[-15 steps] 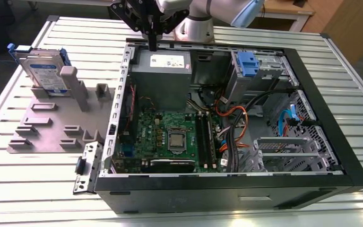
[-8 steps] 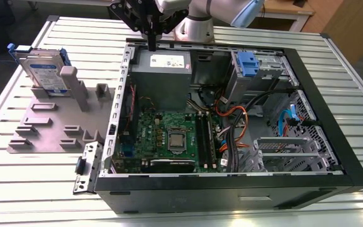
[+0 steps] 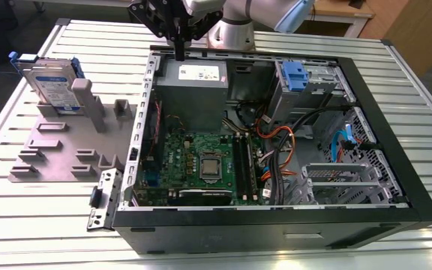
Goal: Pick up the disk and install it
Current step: 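Reach for the disk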
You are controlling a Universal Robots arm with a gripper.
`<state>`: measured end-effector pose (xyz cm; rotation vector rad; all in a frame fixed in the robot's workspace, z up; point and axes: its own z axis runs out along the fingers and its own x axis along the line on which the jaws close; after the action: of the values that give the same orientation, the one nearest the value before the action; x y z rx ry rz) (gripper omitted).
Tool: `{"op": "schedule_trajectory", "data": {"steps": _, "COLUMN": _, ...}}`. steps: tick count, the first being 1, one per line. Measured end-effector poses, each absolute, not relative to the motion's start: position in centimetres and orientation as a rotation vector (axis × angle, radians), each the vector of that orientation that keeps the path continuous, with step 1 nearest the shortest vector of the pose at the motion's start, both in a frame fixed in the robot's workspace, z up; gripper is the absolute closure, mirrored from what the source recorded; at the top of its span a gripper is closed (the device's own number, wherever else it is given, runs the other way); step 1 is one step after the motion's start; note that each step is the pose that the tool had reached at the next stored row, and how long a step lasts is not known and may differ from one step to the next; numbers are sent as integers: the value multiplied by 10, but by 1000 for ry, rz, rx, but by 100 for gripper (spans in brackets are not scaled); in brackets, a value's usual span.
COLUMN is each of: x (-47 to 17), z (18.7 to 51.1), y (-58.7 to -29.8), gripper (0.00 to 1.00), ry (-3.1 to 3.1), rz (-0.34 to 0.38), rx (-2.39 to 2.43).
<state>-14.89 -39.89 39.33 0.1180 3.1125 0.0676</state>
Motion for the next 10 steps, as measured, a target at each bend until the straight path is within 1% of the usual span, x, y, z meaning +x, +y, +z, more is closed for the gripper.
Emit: {"op": "schedule_trajectory", "data": {"steps": 10, "x": -152, "z": 393, "y": -399, "gripper": 89, "ry": 3112, "rz": 68, "rx": 118}}
